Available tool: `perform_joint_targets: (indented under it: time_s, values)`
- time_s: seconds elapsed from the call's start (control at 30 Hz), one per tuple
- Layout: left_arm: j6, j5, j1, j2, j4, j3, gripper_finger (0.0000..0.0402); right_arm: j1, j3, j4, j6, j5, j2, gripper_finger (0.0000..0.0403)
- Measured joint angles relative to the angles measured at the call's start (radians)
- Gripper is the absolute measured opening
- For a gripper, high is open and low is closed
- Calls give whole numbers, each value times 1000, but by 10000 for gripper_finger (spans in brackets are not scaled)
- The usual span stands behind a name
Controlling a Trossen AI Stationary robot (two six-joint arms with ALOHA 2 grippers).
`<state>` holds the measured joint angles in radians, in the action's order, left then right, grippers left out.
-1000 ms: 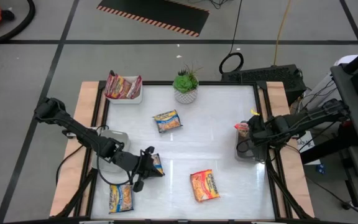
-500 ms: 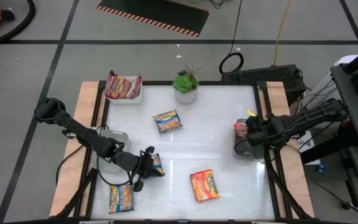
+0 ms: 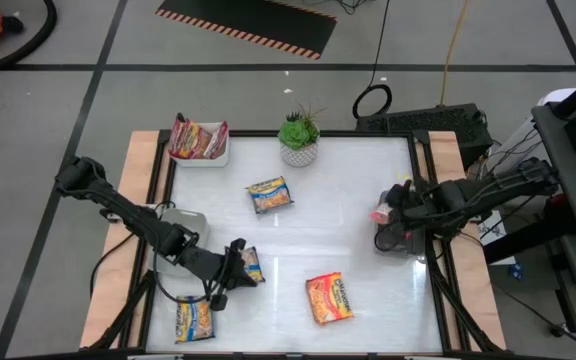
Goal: Sort Maruchan noodles
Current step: Put the top orange noodle pack into the black bin
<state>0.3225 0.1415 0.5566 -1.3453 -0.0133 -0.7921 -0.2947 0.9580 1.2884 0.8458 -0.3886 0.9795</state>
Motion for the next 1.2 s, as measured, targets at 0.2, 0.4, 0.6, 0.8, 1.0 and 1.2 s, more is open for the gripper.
perform_joint_targets:
  time_s: [0.2, 0.4, 0.6, 0.8, 1.0, 1.2]
  values:
    - [8, 0, 20, 0, -14, 0, 3, -4, -12, -180, -47, 186, 58, 109]
    - [26, -1, 36, 0, -13, 0, 3, -24, -13, -164, -40, 309, 178, 83]
    - [27, -2, 40, 0, -10, 0, 3, -23, -13, -47, 16, 306, 256, 58]
    - [16, -2, 39, 0, 19, 0, 3, -19, -14, 39, 87, 267, 280, 45]
    - [-14, -1, 39, 0, 42, 0, 3, -19, -14, 199, 190, 140, 295, 45]
    - [-14, -1, 27, 0, 54, 0, 3, -21, -14, 180, 187, 106, 277, 45]
